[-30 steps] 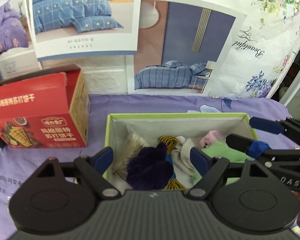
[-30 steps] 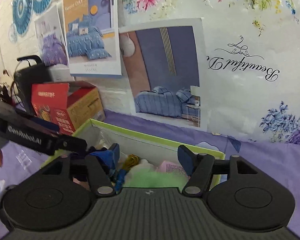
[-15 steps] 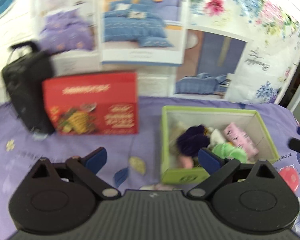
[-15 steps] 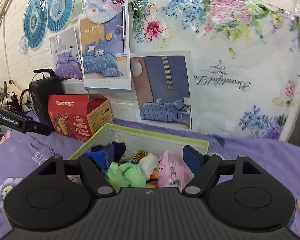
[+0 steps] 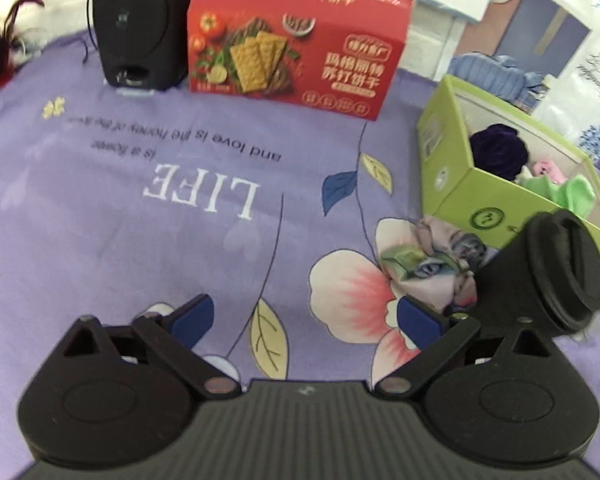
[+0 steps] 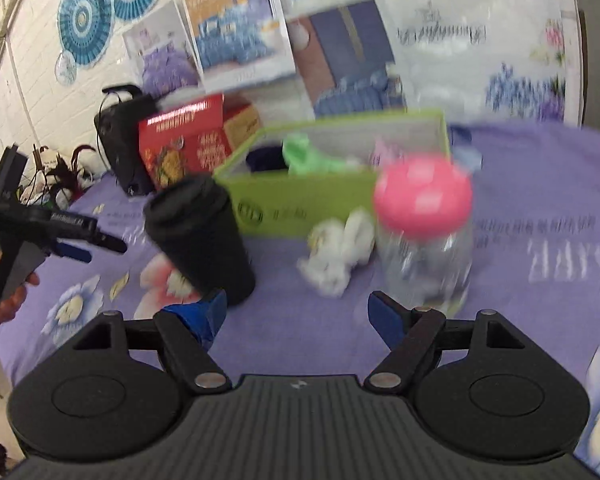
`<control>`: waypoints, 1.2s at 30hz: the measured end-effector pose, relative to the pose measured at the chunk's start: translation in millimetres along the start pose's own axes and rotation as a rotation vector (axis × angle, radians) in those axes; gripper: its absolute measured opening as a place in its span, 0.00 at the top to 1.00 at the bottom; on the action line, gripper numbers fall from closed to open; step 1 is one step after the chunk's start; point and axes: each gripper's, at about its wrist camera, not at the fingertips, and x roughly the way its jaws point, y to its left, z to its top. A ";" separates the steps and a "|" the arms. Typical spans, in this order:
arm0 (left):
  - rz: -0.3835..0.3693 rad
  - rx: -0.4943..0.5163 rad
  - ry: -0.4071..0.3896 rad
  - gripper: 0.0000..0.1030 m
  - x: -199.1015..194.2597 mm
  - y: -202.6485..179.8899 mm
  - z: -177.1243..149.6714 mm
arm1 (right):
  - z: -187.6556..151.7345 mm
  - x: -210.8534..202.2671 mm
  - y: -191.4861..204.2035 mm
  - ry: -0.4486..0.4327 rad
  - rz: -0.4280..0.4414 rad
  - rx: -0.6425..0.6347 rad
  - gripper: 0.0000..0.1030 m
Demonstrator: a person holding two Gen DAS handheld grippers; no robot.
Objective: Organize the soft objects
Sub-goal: 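Move the left tool to the floral cloth bundle while the right tool approaches the white sock bundle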
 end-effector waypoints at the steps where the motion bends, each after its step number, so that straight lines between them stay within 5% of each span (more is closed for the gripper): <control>1: -0.003 -0.005 0.000 0.05 5.2 -2.2 5.3 | -6.3 2.3 0.1 0.011 0.003 0.022 0.38; 14: -0.019 0.045 0.072 0.05 79.3 -59.8 70.9 | -12.2 -0.9 -9.0 -0.012 -0.035 0.016 0.37; 21: -0.004 0.037 0.097 0.05 82.3 -47.6 48.1 | -13.8 10.5 -16.9 0.031 -0.040 0.038 0.37; 26: 0.101 0.145 0.096 0.05 72.5 -34.1 16.2 | -8.8 19.0 -7.1 0.054 -0.058 -0.003 0.37; 36: 0.117 0.141 0.079 0.05 36.9 8.6 -19.3 | -12.1 33.6 11.7 0.068 -0.071 -0.014 0.36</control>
